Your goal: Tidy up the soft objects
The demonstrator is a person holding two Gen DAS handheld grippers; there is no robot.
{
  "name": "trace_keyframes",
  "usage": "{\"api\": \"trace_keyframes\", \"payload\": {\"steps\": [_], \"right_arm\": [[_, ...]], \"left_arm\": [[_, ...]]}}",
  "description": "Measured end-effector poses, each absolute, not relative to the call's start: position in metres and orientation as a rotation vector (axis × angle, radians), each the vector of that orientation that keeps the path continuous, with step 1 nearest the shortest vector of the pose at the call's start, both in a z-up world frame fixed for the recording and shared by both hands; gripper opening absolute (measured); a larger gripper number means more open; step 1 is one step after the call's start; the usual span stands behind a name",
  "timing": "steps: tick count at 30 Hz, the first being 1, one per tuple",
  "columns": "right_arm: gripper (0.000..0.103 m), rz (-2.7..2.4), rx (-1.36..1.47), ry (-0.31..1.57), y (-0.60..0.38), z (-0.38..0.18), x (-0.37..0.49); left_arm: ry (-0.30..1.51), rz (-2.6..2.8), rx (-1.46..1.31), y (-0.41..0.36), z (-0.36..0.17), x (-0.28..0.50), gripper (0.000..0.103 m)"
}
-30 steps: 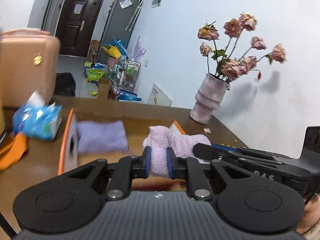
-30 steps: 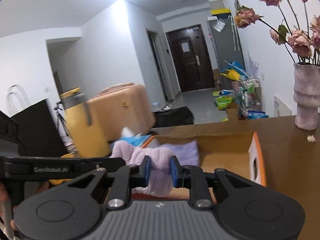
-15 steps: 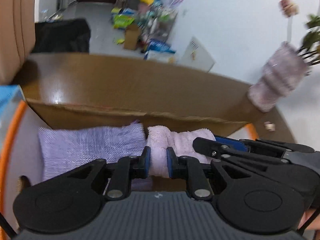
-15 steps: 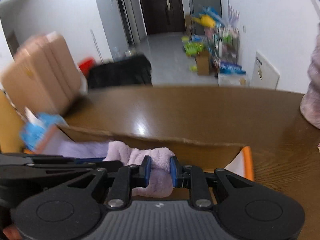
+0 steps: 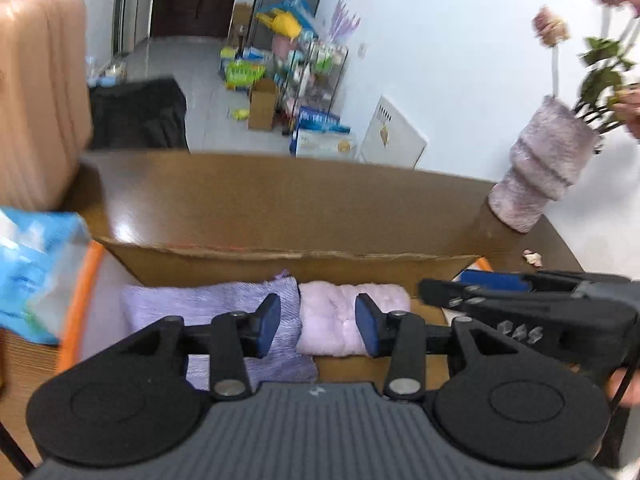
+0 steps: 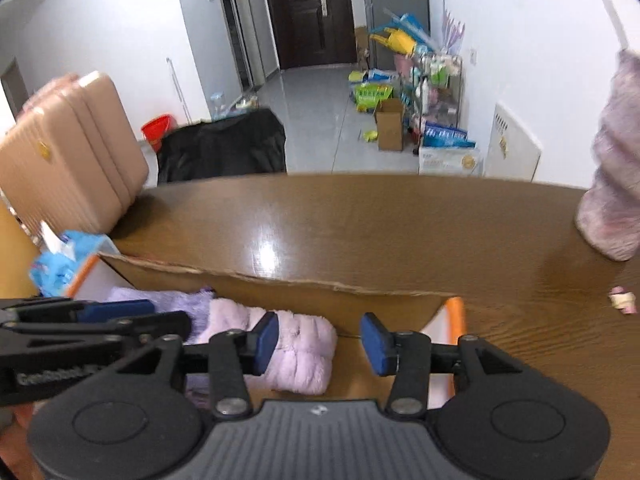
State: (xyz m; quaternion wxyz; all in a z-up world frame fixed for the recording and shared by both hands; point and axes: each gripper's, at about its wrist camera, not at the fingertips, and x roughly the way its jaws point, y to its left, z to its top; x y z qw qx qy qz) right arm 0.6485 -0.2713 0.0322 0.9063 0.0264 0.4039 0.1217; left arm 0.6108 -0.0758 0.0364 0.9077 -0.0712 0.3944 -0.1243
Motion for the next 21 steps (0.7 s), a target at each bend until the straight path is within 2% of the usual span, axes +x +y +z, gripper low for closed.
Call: {"api": "trace_keyframes", "payload": {"steps": [4, 7, 8, 9, 14, 21], "right_arm": [[0.056, 0.232, 0.033, 0.759, -0.288, 0.079, 0.609], [0.060, 0.207, 0.002, 0.694, -0.302, 0.117, 0.566], [0.066, 0.202, -0.008, 0.670, -0.306, 0.128, 0.550], [0.072, 0.198, -0.026, 0.640, -0.309, 0.139, 0.531], [0.073, 0.194, -0.064, 0.568, -0.314, 0.166, 0.467], [0.075, 0.238, -0.066, 0.503, -0.295, 0.184, 0.401]], "left_arm": [[0.744, -0.218, -0.097, -0.058, 0.079, 0.568, 0.047], [0.674, -0.181, -0.056, -0.041, 0.113, 0.530, 0.065], [0.649, -0.168, -0.047, -0.034, 0.124, 0.514, 0.073], [0.629, -0.159, -0.036, -0.027, 0.133, 0.500, 0.075], [0.545, -0.107, 0.012, -0.010, 0.165, 0.442, 0.080], [0.467, -0.109, 0.012, -0.007, 0.182, 0.379, 0.083]]}}
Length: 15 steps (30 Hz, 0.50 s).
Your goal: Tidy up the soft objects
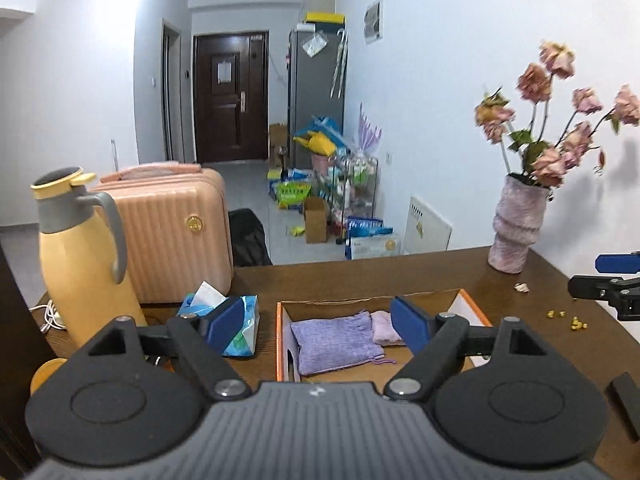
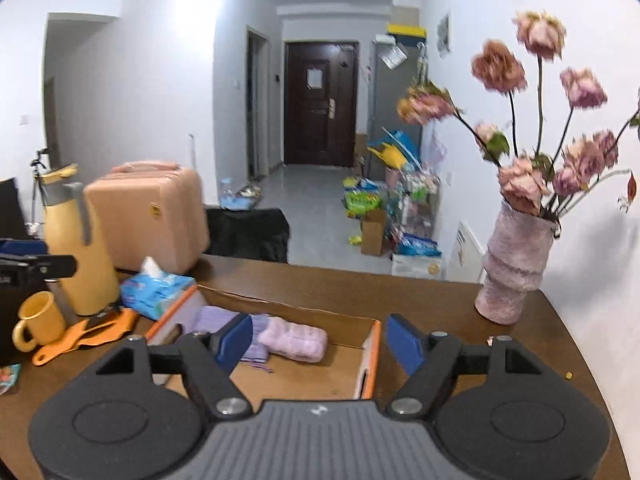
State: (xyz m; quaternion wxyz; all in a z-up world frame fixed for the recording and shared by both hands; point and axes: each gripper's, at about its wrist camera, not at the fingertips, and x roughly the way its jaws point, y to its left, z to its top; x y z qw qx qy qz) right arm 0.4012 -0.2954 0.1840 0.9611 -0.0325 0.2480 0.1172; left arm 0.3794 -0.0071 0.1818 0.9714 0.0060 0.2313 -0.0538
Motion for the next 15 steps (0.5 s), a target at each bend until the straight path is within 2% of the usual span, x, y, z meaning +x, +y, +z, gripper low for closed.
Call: {"api": "trace_keyframes", "payload": {"steps": [5, 10, 15], "right_arm": [[0.078, 0.280, -0.069, 0.442, -0.281, 0.187, 0.352], [0.081, 0.310, -0.100, 0.367, -0.267, 0.174, 0.291], [0.083, 0.360, -0.078, 0.335, -0.260, 0.151, 0.230]], "left_arm": [[0.424, -0.107, 0.022, -0.001, 0.179, 0.331, 0.083], [0.357, -0.092, 0.044, 0.001, 0.155, 0.273, 0.088], [0.276, -0.116, 0.079, -0.001, 0.120, 0.199, 0.098]]}}
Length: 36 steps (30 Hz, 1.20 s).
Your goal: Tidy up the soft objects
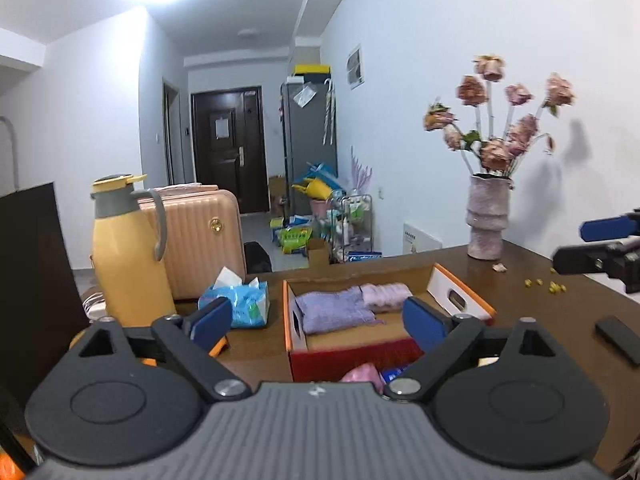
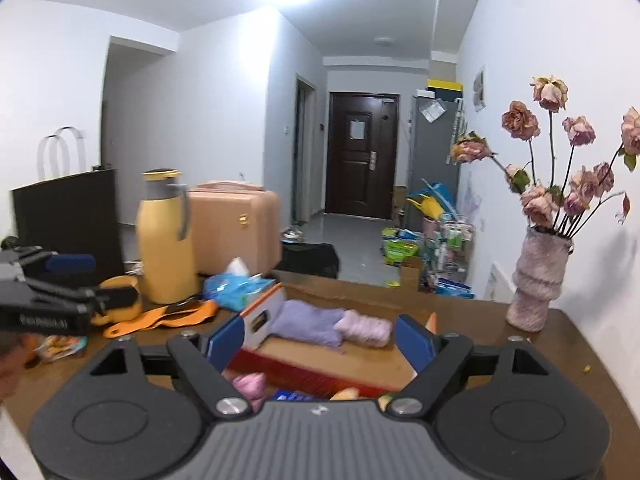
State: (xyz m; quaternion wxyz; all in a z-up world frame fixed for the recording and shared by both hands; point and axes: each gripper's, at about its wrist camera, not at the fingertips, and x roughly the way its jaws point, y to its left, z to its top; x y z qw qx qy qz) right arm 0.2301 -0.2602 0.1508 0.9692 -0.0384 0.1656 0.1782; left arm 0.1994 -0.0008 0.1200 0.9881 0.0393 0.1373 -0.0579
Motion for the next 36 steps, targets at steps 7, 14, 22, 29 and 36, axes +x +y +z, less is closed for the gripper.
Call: {"api": "trace_keyframes", "payload": {"steps": [7, 14, 22, 29, 36], "right_arm": [[0.089, 0.361, -0.067, 0.329, -0.253, 0.091, 0.147], [0.092, 0.271, -0.088, 0.344, -0.242, 0.037, 0.081], [0.093, 0.277, -0.063, 0.355, -0.248, 0.025, 0.062], [0.092, 0.233, -0.005, 0.382, -0.256, 0.014, 0.076], [0.086, 0.223, 0.040, 0.419, -0.265, 0.001, 0.110]], "left_arm": [[0.128, -0.048, 0.132, -0.002, 0.067, 0.095, 0.103], [0.189, 0.091, 0.092, 0.019, 0.026, 0.054, 0.103], [0.285, 0.054, 0.017, 0.032, 0.022, 0.055, 0.103], [0.348, 0.035, 0.029, 0.019, 0.012, 0.077, 0.103], [0.425, 0.008, 0.053, 0.006, 0.000, 0.119, 0.103]]}}
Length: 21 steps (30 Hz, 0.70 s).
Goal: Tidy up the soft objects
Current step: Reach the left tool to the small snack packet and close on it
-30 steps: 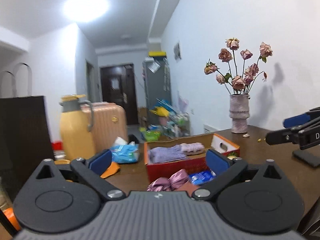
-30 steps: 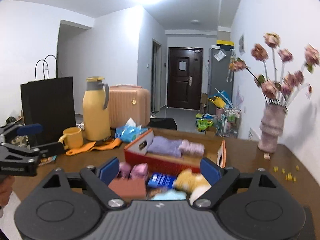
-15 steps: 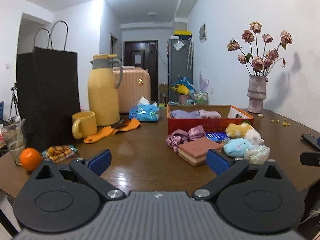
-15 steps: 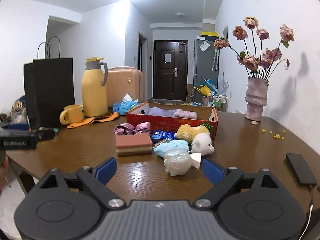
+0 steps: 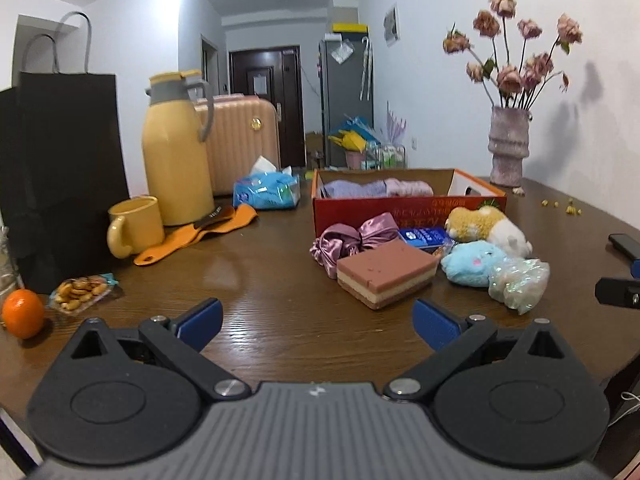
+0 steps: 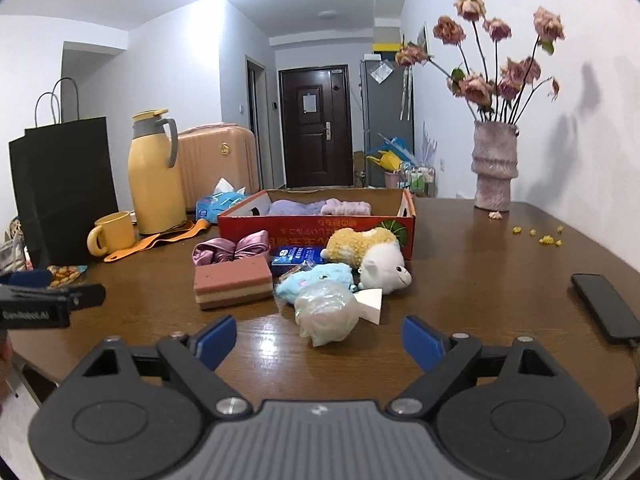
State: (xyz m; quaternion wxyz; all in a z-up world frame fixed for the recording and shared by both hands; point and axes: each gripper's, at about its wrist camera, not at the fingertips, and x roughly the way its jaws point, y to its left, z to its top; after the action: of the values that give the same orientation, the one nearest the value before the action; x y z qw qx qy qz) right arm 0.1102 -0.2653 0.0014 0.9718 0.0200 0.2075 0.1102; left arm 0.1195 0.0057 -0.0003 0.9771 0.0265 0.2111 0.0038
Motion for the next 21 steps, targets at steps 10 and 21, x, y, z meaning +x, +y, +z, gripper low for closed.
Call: {"api": "trace_keyframes", "payload": {"steps": [10, 21], "right_arm": [[0.076, 0.274, 0.033, 0.497, -0.253, -0.008, 0.199], [0.058, 0.420, 0.314, 0.572, -0.296, -0.028, 0.233]], "left_arm": [[0.547, -0.080, -0.002, -0.004, -0.009, 0.200, 0.103], [0.592, -0.298, 0.050, -0.067, -0.027, 0.235, 0.102]]}}
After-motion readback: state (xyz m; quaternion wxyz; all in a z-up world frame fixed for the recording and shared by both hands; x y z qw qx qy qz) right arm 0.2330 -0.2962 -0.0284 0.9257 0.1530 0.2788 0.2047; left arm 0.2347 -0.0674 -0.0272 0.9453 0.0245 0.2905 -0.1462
